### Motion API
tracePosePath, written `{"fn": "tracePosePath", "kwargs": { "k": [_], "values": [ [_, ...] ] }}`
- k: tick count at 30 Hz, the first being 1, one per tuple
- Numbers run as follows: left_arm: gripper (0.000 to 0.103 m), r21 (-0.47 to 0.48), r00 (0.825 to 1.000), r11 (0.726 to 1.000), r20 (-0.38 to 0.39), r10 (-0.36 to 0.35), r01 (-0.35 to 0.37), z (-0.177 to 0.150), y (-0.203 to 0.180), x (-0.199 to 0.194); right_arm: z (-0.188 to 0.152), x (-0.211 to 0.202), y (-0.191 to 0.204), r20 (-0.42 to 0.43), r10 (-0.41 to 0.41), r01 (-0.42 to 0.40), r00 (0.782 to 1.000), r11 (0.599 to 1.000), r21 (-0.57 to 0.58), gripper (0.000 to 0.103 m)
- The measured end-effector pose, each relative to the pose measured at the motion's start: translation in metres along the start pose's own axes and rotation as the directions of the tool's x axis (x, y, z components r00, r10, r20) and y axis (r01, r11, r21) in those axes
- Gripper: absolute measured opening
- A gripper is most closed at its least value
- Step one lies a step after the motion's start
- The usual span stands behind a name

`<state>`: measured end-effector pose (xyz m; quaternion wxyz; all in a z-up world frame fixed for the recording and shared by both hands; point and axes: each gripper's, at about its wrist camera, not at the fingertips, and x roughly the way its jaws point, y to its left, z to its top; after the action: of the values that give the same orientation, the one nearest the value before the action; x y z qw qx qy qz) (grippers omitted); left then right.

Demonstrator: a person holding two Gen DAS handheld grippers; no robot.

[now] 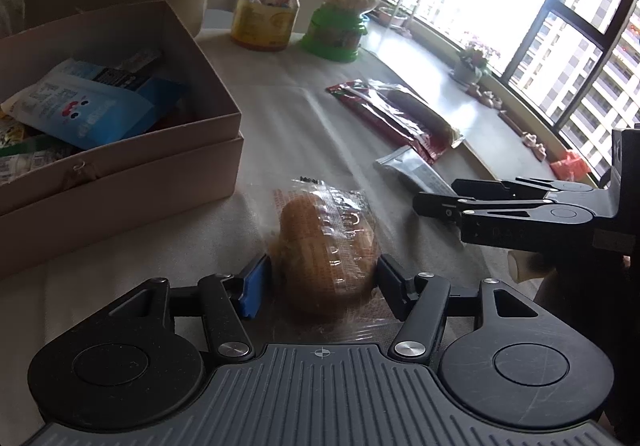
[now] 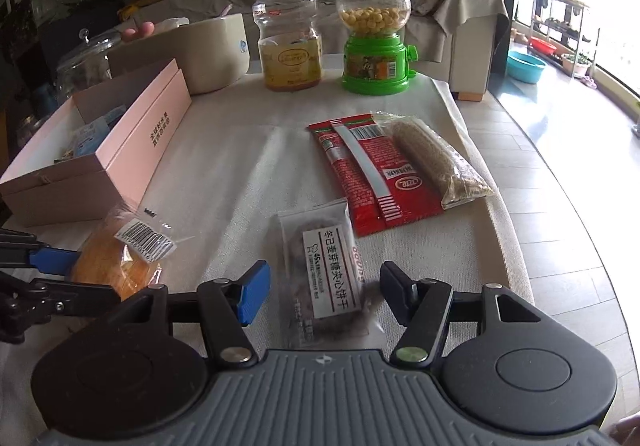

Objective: Organize snacks
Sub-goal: 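Drop the wrapped bun into the pink box while the right gripper drops the dark packet in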

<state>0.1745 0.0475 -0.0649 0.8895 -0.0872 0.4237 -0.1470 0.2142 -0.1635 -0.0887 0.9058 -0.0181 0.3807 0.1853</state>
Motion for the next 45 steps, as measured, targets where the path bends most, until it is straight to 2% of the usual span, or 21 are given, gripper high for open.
{"fn": "tracePosePath", "kwargs": {
  "k": [1,3,5,8,15,19,23,26,29,32,34,36,37,40,43,44,45],
  "values": [
    [0.066,0.001,1.0,1.0,-0.001,0.002,-0.002,0.0,-0.001,0.0,0.0,0.001,0.002,0.002,-0.007,0.007,1.0,1.0,-0.008,0.058],
    [0.065,0.001,1.0,1.0,-0.007,0.007,-0.007,0.002,-0.002,0.001,-0.001,0.0,0.005,0.002,-0.026,0.026,1.0,0.999,-0.024,0.045],
    [0.064,0.012,1.0,1.0,-0.008,0.016,-0.016,0.002,-0.005,0.001,-0.001,-0.005,0.008,-0.012,-0.02,0.02,1.0,0.999,-0.039,0.039],
    [0.061,0.025,1.0,1.0,-0.006,0.017,-0.017,-0.001,-0.009,-0.001,-0.004,-0.018,0.012,-0.026,0.004,-0.005,1.0,0.999,-0.047,0.038],
    [0.058,0.025,0.999,0.999,-0.018,-0.039,0.04,-0.027,-0.01,-0.031,-0.008,-0.07,0.038,-0.007,0.089,-0.089,0.996,0.988,-0.125,0.038],
    [0.058,-0.03,0.998,0.998,0.031,-0.047,0.048,-0.036,0.004,-0.059,-0.001,-0.094,0.06,0.025,0.142,-0.136,0.99,0.977,-0.166,0.038],
    [0.058,-0.072,0.99,0.996,0.136,-0.038,0.048,-0.026,0.024,-0.102,0.02,-0.116,0.087,0.074,0.197,-0.175,0.978,0.958,-0.228,0.038],
    [0.058,-0.065,0.964,0.998,0.263,0.022,-0.005,-0.003,0.039,-0.145,0.055,-0.136,0.106,0.143,0.254,-0.21,0.957,0.94,-0.267,0.038],
    [0.058,-0.057,0.914,0.994,0.391,0.105,-0.091,0.026,0.048,-0.185,0.102,-0.153,0.125,0.231,0.304,-0.232,0.924,0.927,-0.294,0.038],
    [0.058,-0.059,0.862,0.988,0.483,0.152,-0.141,0.051,0.057,-0.207,0.15,-0.162,0.143,0.306,0.311,-0.223,0.9,0.931,-0.29,0.038],
    [0.058,-0.096,0.845,0.986,0.508,0.166,-0.137,0.064,0.067,-0.21,0.176,-0.159,0.155,0.327,0.307,-0.221,0.894,0.936,-0.275,0.038],
    [0.058,-0.144,0.849,0.984,0.504,0.162,-0.102,0.074,0.08,-0.203,0.191,-0.152,0.165,0.338,0.292,-0.204,0.895,0.941,-0.272,0.038],
    [0.058,-0.168,0.858,0.982,0.489,0.158,-0.086,0.078,0.087,-0.195,0.195,-0.147,0.17,0.34,0.28,-0.191,0.898,0.943,-0.273,0.038],
    [0.058,-0.213,0.9,0.975,0.41,0.146,-0.061,0.086,0.108,-0.153,0.196,-0.13,0.181,0.32,0.267,-0.174,0.909,0.941,-0.289,0.038],
    [0.058,-0.235,0.949,0.972,0.305,0.084,-0.011,0.078,0.126,-0.106,0.192,-0.108,0.184,0.288,0.241,-0.147,0.927,0.939,-0.311,0.039],
    [0.058,-0.231,0.962,0.973,0.262,0.08,-0.018,0.076,0.131,-0.09,0.19,-0.099,0.184,0.272,0.228,-0.138,0.935,0.939,-0.314,0.038],
    [0.058,-0.206,0.972,0.977,0.21,0.107,-0.063,0.075,0.133,-0.073,0.188,-0.091,0.183,0.254,0.214,-0.129,0.943,0.941,-0.314,0.038]
  ]
}}
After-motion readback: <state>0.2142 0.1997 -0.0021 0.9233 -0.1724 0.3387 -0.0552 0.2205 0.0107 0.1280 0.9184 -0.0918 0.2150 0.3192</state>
